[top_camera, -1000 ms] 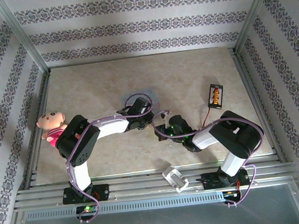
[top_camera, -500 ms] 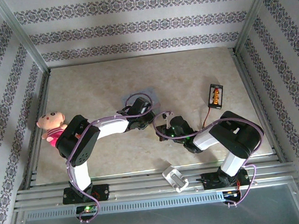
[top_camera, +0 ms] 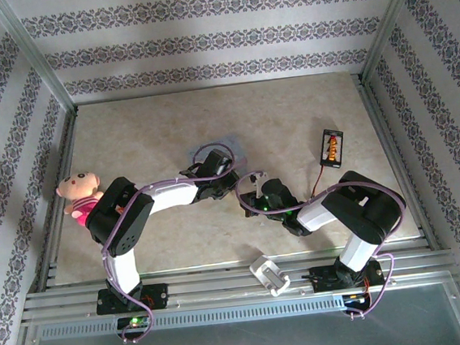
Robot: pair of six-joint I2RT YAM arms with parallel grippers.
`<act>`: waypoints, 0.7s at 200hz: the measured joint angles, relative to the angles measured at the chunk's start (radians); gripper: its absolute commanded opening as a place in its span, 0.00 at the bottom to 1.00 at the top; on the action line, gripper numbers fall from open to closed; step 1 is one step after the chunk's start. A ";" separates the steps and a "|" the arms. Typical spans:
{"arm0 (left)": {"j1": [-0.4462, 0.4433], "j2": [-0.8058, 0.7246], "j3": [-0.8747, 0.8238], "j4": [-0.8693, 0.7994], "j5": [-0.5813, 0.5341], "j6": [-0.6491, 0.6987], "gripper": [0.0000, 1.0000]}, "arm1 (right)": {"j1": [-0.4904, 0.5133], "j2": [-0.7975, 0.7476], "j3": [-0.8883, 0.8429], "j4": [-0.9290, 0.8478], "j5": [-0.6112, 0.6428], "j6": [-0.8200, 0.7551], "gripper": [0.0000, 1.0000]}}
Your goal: Unlock a padlock with a key
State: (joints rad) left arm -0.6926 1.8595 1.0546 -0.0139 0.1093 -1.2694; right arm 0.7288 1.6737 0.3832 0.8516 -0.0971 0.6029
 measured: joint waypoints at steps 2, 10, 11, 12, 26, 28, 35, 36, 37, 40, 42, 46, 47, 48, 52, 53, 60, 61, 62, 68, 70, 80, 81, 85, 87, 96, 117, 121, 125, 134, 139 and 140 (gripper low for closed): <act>0.000 0.000 0.000 0.000 0.000 0.000 0.00 | 0.000 0.000 0.000 0.000 0.000 0.000 0.00; 0.000 0.000 0.000 0.000 0.000 0.000 0.00 | 0.000 0.000 0.000 0.001 0.001 0.000 0.00; 0.000 0.000 0.000 0.000 0.000 0.000 0.00 | 0.000 0.000 0.000 0.001 0.001 0.000 0.00; 0.000 0.000 0.000 0.000 0.000 0.000 0.00 | 0.000 0.000 0.000 0.002 0.001 0.000 0.00; 0.001 0.000 0.000 0.001 0.000 0.000 0.00 | 0.000 0.000 0.000 0.003 0.003 0.000 0.00; 0.001 0.000 0.000 0.001 0.001 0.000 0.00 | 0.000 -0.001 0.000 0.003 0.003 0.000 0.00; 0.001 0.000 0.000 0.001 0.001 0.000 0.00 | 0.000 -0.001 0.000 0.003 0.003 0.000 0.00; 0.001 0.000 0.000 0.002 0.001 0.000 0.00 | 0.000 -0.002 0.000 0.002 0.003 0.000 0.00; 0.001 0.000 0.000 0.002 0.002 0.000 0.00 | 0.000 -0.002 0.000 0.002 0.003 0.000 0.00; 0.001 0.000 0.000 0.002 0.002 0.000 0.00 | 0.000 -0.002 0.000 0.002 0.003 0.000 0.00; 0.001 0.000 0.000 0.002 0.002 0.000 0.00 | 0.000 -0.002 0.000 0.002 0.003 0.000 0.00; 0.001 0.000 0.000 0.003 0.003 0.000 0.00 | 0.000 -0.002 0.000 0.002 0.003 0.000 0.00; 0.001 0.000 0.000 0.003 0.003 0.000 0.00 | 0.000 -0.002 0.000 0.002 0.003 0.000 0.00; 0.001 0.000 0.000 0.003 0.003 0.000 0.00 | 0.000 -0.002 0.000 0.002 0.003 0.000 0.00; 0.001 0.000 0.000 0.003 0.003 0.000 0.00 | -0.001 -0.002 0.000 0.002 0.003 0.000 0.00; 0.001 0.000 0.000 0.003 0.003 0.000 0.00 | -0.001 -0.002 0.000 0.002 0.003 0.000 0.00; 0.001 0.000 0.000 0.003 0.003 0.000 0.00 | -0.002 -0.002 0.000 0.002 0.003 0.000 0.00; 0.001 0.000 0.000 0.003 0.003 0.000 0.00 | -0.003 -0.002 0.000 0.002 0.003 0.000 0.00; 0.001 0.000 0.000 0.003 0.003 0.000 0.00 | -0.003 -0.002 0.000 0.002 0.003 0.000 0.00; 0.001 0.000 0.000 0.003 0.003 -0.001 0.00 | -0.006 -0.002 0.000 0.002 0.003 0.000 0.00; 0.001 0.000 0.000 0.004 0.003 -0.001 0.00 | -0.006 -0.002 0.000 0.002 0.003 0.000 0.00; 0.001 0.000 0.000 0.004 0.003 -0.001 0.00 | -0.007 -0.002 0.000 0.002 0.003 0.000 0.00; 0.001 0.000 0.000 0.004 0.003 -0.001 0.00 | -0.007 -0.002 0.000 0.003 0.003 0.000 0.00; 0.001 0.000 0.000 0.004 0.003 -0.001 0.00 | -0.007 -0.002 0.000 0.003 0.003 0.000 0.00; 0.001 0.000 0.000 0.004 0.003 -0.002 0.00 | -0.007 -0.002 0.000 0.003 0.003 0.000 0.00; 0.001 0.000 0.000 0.004 0.003 -0.003 0.00 | -0.007 -0.002 0.000 0.003 0.003 0.000 0.00; 0.001 0.000 -0.002 0.008 0.003 -0.004 0.00 | -0.007 -0.003 0.000 0.004 0.003 0.000 0.00; 0.001 0.000 -0.002 0.008 0.003 -0.004 0.00 | -0.007 -0.003 0.000 0.005 0.003 0.000 0.00; 0.001 0.000 -0.002 0.008 0.003 -0.004 0.00 | -0.007 -0.004 0.000 0.005 0.003 0.000 0.00; 0.001 0.000 -0.002 0.008 0.003 -0.004 0.00 | -0.007 -0.007 -0.001 0.005 0.003 0.000 0.00; 0.001 0.000 -0.002 0.008 0.003 -0.004 0.00 | -0.007 -0.009 -0.003 0.006 0.002 0.000 0.00; 0.001 0.000 -0.002 0.008 0.004 -0.004 0.00 | -0.007 -0.010 -0.003 0.006 0.003 0.000 0.00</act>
State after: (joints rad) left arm -0.6914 1.8599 1.0527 -0.0059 0.1131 -1.2732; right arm 0.7219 1.6642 0.3798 0.8581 -0.0944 0.6025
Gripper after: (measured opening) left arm 0.290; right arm 0.050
